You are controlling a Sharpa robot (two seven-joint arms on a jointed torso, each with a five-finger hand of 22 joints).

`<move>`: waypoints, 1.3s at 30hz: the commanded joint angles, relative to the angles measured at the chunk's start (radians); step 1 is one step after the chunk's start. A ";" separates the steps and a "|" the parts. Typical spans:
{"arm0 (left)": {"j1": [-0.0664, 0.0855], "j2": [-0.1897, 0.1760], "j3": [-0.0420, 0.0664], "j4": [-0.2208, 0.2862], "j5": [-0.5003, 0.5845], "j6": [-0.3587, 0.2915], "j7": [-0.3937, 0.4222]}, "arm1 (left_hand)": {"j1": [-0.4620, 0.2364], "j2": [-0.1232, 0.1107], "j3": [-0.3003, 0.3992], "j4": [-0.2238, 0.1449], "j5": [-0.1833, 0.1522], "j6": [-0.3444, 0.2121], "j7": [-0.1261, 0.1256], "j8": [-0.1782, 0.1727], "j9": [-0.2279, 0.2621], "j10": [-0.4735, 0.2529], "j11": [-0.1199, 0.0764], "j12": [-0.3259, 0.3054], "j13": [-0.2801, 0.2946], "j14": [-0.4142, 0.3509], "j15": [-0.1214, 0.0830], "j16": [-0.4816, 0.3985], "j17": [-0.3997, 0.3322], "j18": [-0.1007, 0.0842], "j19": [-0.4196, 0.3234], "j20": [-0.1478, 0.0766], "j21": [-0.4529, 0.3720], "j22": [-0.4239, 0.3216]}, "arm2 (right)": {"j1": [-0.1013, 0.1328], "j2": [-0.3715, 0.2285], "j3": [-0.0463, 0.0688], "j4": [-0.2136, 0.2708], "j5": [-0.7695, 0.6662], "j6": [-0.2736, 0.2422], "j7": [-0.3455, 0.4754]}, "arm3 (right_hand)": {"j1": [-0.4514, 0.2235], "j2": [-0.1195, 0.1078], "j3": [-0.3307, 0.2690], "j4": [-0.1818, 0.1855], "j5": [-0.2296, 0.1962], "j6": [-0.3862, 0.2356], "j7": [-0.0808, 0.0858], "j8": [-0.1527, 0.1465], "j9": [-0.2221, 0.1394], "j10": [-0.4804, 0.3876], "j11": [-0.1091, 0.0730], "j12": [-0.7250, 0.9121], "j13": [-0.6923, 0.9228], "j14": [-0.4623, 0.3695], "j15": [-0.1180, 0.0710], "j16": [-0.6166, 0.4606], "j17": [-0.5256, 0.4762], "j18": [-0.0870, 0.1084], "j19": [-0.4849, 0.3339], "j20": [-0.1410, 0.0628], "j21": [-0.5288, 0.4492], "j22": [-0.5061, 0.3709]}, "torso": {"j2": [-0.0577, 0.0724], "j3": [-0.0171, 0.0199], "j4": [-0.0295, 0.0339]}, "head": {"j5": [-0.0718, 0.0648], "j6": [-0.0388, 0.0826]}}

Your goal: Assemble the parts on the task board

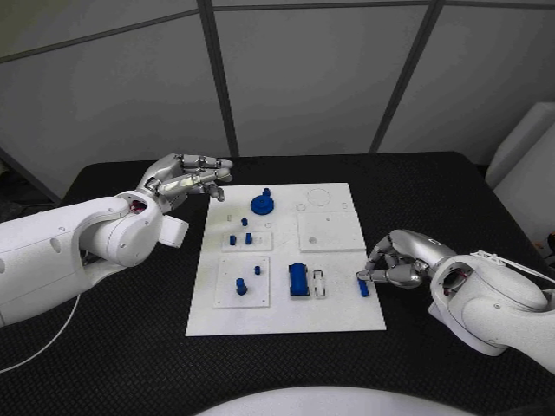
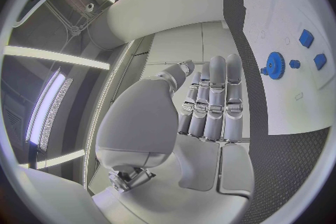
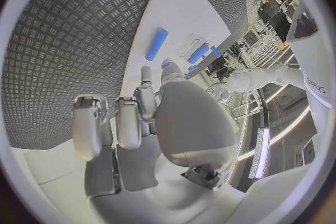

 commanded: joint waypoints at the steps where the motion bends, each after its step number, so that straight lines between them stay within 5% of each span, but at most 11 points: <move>1: 0.001 -0.001 0.001 0.001 0.002 0.012 0.003 | 0.002 0.012 -0.003 -0.003 -0.002 -0.008 -0.002 0.003 0.000 -0.008 0.002 0.008 0.002 0.003 0.000 -0.007 -0.001 -0.001 0.005 0.004 -0.004 -0.001 | 0.000 0.001 0.000 0.003 -0.040 0.047 -0.036 | -0.024 -0.014 -0.015 0.011 -0.002 0.006 0.000 -0.005 0.001 -0.001 0.002 -0.005 0.000 0.074 -0.003 -0.002 0.116 -0.007 0.056 0.001 0.004 0.216 | 0.000 -0.0003 0.0001 | 0.000 -0.001; 6: 0.000 -0.002 0.001 0.001 0.002 0.012 0.003 | 0.002 0.012 -0.003 -0.003 -0.002 -0.008 -0.002 0.003 0.000 -0.008 0.002 0.008 0.002 0.003 0.000 -0.007 -0.001 -0.001 0.005 0.004 -0.004 -0.001 | 0.000 0.006 0.000 0.003 -0.057 0.078 -0.052 | -0.060 -0.030 -0.042 0.016 0.059 0.005 0.001 -0.009 0.003 -0.005 0.003 -0.011 -0.003 0.073 -0.002 -0.003 0.114 -0.006 0.053 0.002 0.002 0.214 | 0.000 -0.0002 0.0002 | -0.001 -0.003; 18: 0.000 -0.003 0.001 0.002 0.002 0.013 0.003 | 0.002 0.012 -0.003 -0.003 -0.002 -0.008 -0.002 0.003 0.000 -0.008 0.002 0.008 0.002 0.003 0.000 -0.007 -0.001 -0.001 0.005 0.004 -0.004 -0.001 | -0.005 0.026 -0.001 -0.011 -0.069 0.106 -0.062 | -0.062 -0.030 -0.047 0.015 0.064 0.008 -0.001 -0.008 0.005 -0.005 0.003 -0.011 -0.003 0.073 -0.002 -0.004 0.113 -0.006 0.052 0.002 0.001 0.213 | -0.001 -0.0002 0.0008 | 0.001 -0.006; 25: 0.000 -0.005 0.001 0.003 0.002 0.012 0.002 | 0.002 0.012 -0.003 -0.003 -0.002 -0.008 -0.002 0.003 0.000 -0.008 0.002 0.008 0.002 0.003 0.000 -0.007 -0.001 -0.001 0.005 0.004 -0.004 -0.001 | -0.027 0.042 -0.001 -0.015 -0.084 0.142 -0.065 | -0.016 -0.025 -0.043 -0.007 0.074 0.014 -0.005 -0.003 0.013 -0.005 -0.002 -0.010 0.001 0.073 -0.006 -0.005 0.112 -0.006 0.053 -0.001 0.001 0.213 | 0.000 -0.0002 0.0003 | 0.002 -0.007; 36: 0.000 -0.010 0.001 0.005 0.002 0.013 0.001 | 0.001 0.012 -0.003 -0.003 -0.002 -0.008 -0.001 0.003 0.000 -0.009 0.003 0.008 0.002 0.003 0.000 -0.007 -0.002 -0.001 0.005 0.004 -0.005 -0.002 | -0.046 0.074 -0.001 -0.028 -0.176 0.187 -0.093 | 0.031 -0.026 -0.040 -0.032 0.071 0.011 -0.005 -0.002 0.019 -0.009 -0.003 -0.016 -0.002 0.073 -0.007 -0.006 0.112 -0.005 0.050 -0.003 -0.002 0.211 | 0.000 -0.0003 0.0007 | 0.005 -0.010; 39: 0.000 -0.010 0.001 0.005 0.002 0.013 0.001 | 0.001 0.012 -0.003 -0.003 -0.002 -0.008 -0.001 0.003 0.000 -0.009 0.003 0.008 0.002 0.003 0.000 -0.007 -0.002 -0.001 0.005 0.004 -0.005 -0.002 | -0.049 0.083 -0.001 -0.029 -0.203 0.193 -0.101 | 0.074 -0.020 -0.023 -0.054 0.022 0.010 -0.006 -0.002 0.022 -0.010 -0.004 -0.017 -0.001 0.073 -0.009 -0.005 0.113 -0.005 0.051 -0.004 -0.002 0.211 | 0.000 -0.0003 0.0016 | 0.007 -0.010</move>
